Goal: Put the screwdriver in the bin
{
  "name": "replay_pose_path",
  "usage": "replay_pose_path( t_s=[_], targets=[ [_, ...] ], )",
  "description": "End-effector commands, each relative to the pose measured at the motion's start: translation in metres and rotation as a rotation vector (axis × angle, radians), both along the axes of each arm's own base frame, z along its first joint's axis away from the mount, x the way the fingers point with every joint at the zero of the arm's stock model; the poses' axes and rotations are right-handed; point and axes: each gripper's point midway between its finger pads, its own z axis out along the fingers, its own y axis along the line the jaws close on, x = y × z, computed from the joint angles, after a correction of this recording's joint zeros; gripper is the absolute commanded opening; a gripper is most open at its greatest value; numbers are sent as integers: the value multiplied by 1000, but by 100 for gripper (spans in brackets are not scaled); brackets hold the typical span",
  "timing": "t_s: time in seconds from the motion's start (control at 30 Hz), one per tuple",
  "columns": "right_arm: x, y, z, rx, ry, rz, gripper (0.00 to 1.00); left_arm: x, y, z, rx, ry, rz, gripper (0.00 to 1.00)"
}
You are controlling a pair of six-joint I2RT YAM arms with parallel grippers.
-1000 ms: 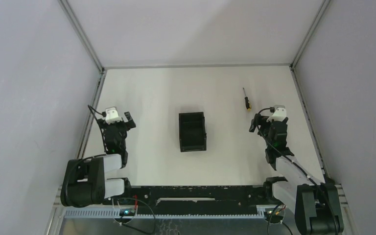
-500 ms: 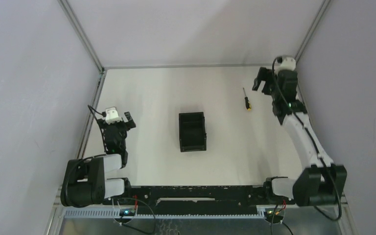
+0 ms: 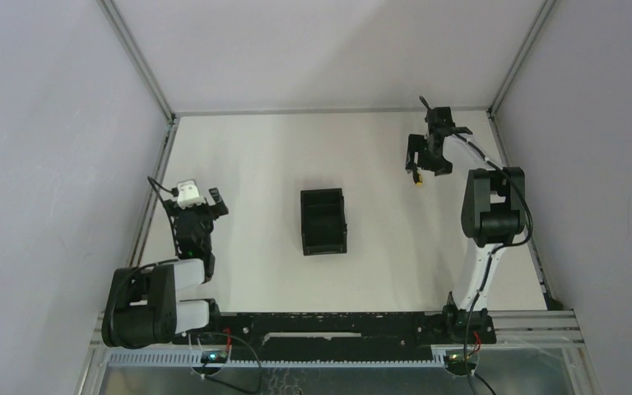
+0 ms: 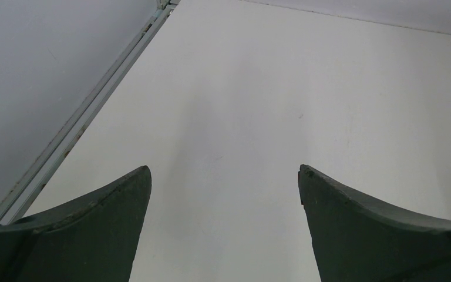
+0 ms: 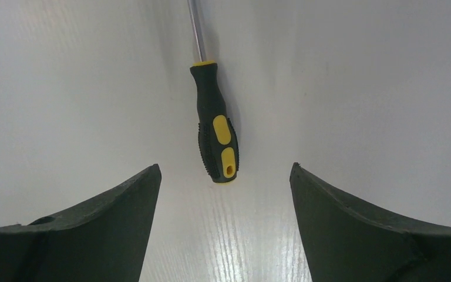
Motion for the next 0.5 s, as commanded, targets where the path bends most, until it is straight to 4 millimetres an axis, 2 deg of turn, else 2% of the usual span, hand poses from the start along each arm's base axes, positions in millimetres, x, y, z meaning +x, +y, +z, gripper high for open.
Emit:
replay_pose_path(
  t_s=[0.0, 0.13, 0.33, 0.37, 0.4, 0.47],
  targets=[
    [11, -3, 2, -12, 14, 22, 87, 8, 3, 21, 11, -63, 8, 100],
    [17, -1, -20, -15, 55, 38, 78, 8, 2, 21, 12, -62, 7, 100],
    [13, 0, -43, -4, 115, 27, 48, 8, 3, 21, 12, -63, 8, 100],
    [12, 1, -43, -5, 118, 28, 29, 8, 3, 21, 13, -62, 8, 100],
    [13, 1, -39, -5, 115, 30, 21, 8, 3, 21, 12, -62, 8, 100],
    [13, 2, -28, -4, 103, 30, 11, 8, 3, 21, 12, -62, 8, 100]
  ],
)
